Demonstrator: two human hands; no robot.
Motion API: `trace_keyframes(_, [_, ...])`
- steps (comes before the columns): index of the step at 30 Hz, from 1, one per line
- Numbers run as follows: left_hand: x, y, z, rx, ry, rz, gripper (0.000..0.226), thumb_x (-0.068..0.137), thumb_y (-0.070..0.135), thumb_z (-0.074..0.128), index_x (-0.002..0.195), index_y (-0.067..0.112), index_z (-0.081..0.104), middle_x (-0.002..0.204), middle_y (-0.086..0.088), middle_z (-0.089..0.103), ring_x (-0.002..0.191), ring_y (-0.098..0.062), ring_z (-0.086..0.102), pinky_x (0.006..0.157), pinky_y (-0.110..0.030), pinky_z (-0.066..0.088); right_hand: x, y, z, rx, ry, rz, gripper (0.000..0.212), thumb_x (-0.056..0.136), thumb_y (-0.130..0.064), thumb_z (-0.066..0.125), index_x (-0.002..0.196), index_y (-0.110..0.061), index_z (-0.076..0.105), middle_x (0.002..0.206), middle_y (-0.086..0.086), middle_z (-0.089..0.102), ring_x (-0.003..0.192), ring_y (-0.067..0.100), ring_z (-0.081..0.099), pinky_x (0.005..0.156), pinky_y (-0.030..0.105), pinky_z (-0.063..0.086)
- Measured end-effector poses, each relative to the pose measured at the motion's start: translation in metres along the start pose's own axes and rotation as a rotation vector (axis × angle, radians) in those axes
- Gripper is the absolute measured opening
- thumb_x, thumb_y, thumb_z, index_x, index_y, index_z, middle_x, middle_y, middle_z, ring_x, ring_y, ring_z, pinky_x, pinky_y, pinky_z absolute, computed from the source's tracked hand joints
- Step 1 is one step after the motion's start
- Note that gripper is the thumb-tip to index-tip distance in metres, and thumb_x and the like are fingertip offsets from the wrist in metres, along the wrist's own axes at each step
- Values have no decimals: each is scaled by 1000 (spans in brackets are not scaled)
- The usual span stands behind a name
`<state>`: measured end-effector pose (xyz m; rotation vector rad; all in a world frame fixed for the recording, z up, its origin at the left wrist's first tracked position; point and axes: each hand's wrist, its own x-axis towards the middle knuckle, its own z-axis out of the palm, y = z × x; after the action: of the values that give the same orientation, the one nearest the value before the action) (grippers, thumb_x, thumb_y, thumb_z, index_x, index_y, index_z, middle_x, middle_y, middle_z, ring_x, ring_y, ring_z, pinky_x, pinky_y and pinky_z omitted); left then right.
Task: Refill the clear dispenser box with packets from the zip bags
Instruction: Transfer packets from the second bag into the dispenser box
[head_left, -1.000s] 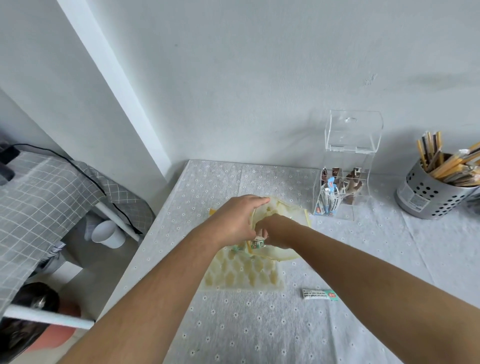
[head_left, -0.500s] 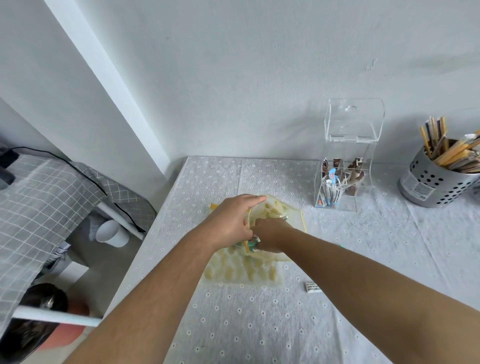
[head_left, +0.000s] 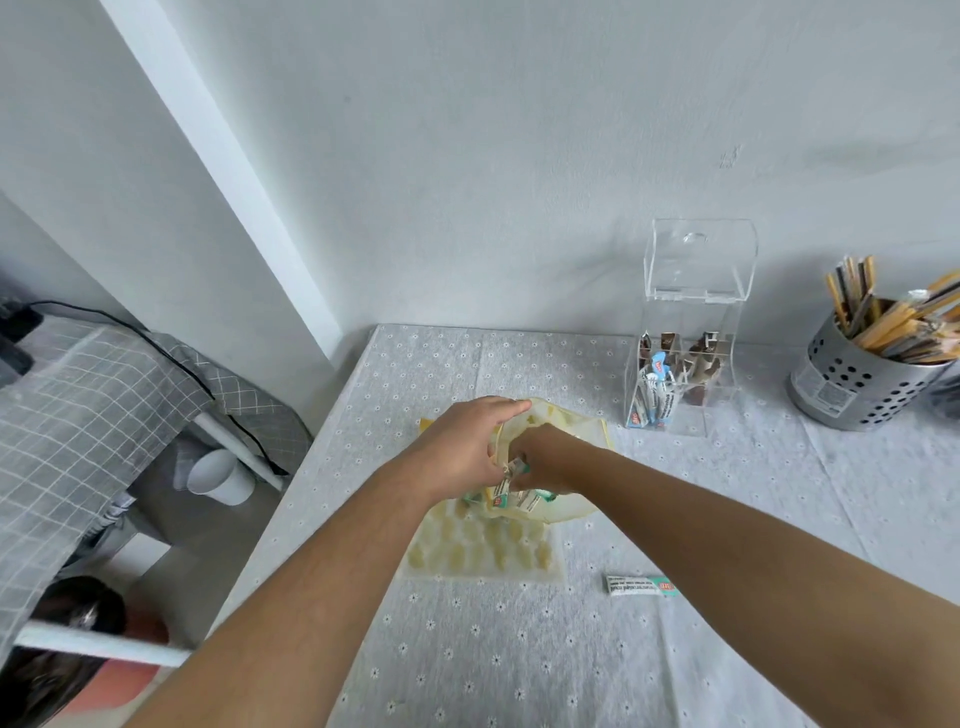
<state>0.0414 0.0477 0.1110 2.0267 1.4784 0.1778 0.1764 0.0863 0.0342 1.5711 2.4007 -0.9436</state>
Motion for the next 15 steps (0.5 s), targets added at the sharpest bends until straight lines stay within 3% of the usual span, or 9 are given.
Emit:
trace_keyframes(4, [1,2,0,29,-8,-8,80,73,-3,64,142,29,38,141,11,43,57,-2,50,50,-8,35,-7,-1,-8,52,76,-16,30,80,-26,71,94,-1,66,81,9,59,75,19,51,58,28,37])
trace_keyframes(6, [2,3,-1,38,-9,-11,81,73,-4,64,143,28,38,142,9,43,71,-8,57,55,-9,33,-11,0,-13,75,81,-23,23,80,-23,72,90,-3,67,75,6,61,70,18,56,55,25,40])
trace_keyframes(10, [3,7,-2,54,0,-13,81,72,-3,65,143,26,37,145,7,39,104,-21,57,70,-16,37,-22,0,-21,91,98,-33,12,82,-18,69,87,-7,70,82,14,73,64,19,65,58,24,49])
trace_keyframes(13, [4,9,-3,66,3,-14,82,72,-1,66,144,24,36,145,6,40,112,-22,55,76,-19,38,-31,0,-27,76,131,-29,12,85,-11,62,91,-7,72,84,14,74,59,15,62,58,24,52])
trace_keyframes(15, [6,9,-3,94,0,-5,81,72,-2,66,144,23,36,145,4,40,114,-22,54,78,-19,38,-37,0,-30,57,149,-20,17,86,-9,58,93,-8,73,85,13,74,62,13,61,67,28,55])
